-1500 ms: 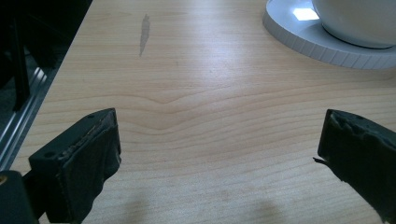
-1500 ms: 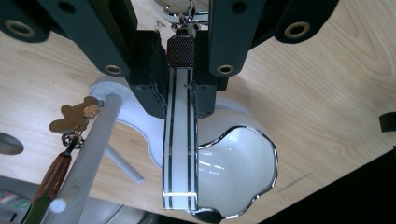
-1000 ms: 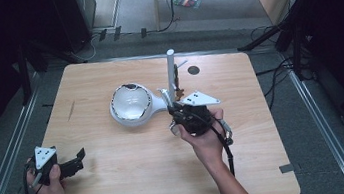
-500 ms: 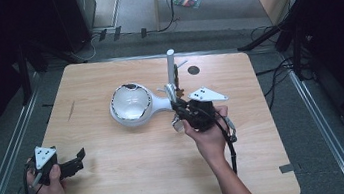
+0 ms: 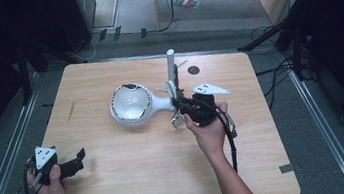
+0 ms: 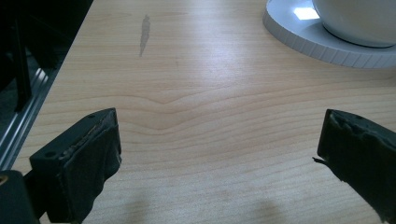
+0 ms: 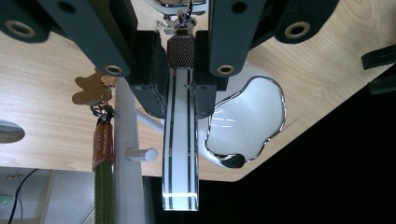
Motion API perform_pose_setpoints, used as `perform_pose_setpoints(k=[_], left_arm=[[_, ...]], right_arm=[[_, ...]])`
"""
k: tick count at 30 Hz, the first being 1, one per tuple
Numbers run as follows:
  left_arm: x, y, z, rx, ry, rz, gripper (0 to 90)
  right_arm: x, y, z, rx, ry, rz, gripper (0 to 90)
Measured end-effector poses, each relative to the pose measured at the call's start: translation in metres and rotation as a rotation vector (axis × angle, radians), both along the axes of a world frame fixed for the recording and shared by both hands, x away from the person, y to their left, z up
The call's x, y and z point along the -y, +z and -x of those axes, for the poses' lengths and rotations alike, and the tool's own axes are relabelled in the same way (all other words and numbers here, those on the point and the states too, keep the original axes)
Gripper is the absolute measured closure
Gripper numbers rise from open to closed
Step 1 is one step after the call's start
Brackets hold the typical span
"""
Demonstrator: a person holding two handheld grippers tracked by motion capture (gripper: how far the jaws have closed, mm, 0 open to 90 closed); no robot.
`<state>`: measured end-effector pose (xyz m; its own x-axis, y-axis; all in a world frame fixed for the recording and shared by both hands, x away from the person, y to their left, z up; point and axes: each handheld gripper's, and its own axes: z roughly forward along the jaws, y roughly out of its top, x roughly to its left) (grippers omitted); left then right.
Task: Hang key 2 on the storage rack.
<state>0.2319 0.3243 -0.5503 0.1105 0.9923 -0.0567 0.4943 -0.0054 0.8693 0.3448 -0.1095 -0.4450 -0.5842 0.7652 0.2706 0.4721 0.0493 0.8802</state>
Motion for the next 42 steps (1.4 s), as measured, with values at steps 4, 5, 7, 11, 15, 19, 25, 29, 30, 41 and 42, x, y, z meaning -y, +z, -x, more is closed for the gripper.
perform_pose_setpoints(k=[4,5,7,11,15,19,25,29,30,41,42], left_arm=[[0.000,0.000,0.000,0.001,-0.001,0.003,0.0],[0.000,0.000,0.000,0.001,-0.001,0.004,0.0],[-0.001,0.000,0.000,-0.001,-0.002,0.004,0.0],[0.000,0.000,0.000,0.000,-0.001,0.003,0.0],[0.000,0.000,0.000,0.001,0.000,0.001,0.0],[0.000,0.000,0.000,0.001,0.000,0.001,0.0],[0.000,0.000,0.000,0.000,0.000,0.002,0.0],[0.000,0.000,0.000,0.000,-0.001,0.003,0.0],[0.000,0.000,0.000,0.000,-0.001,0.002,0.0],[0.000,0.000,0.000,0.001,-0.001,0.000,0.0],[0.000,0.000,0.000,0.001,0.000,0.000,0.0]], right_arm=[[-0.001,-0.001,-0.004,-0.008,-0.010,-0.009,77.7],[-0.001,-0.002,-0.005,-0.004,-0.010,-0.006,77.7],[0.000,-0.002,-0.005,-0.013,-0.019,-0.006,77.6],[0.006,-0.003,-0.008,-0.031,-0.017,-0.029,77.6],[0.008,-0.005,-0.011,-0.060,-0.009,-0.047,77.6],[0.011,-0.007,-0.015,-0.098,-0.004,-0.092,77.5],[0.016,-0.006,-0.017,-0.110,-0.020,-0.115,76.6],[0.019,-0.006,-0.019,-0.117,-0.050,-0.127,75.7],[0.020,-0.007,-0.020,-0.124,-0.058,-0.132,75.6],[0.016,-0.012,-0.029,-0.139,-0.084,-0.111,75.5],[0.016,-0.013,-0.030,-0.145,-0.086,-0.109,75.5]])
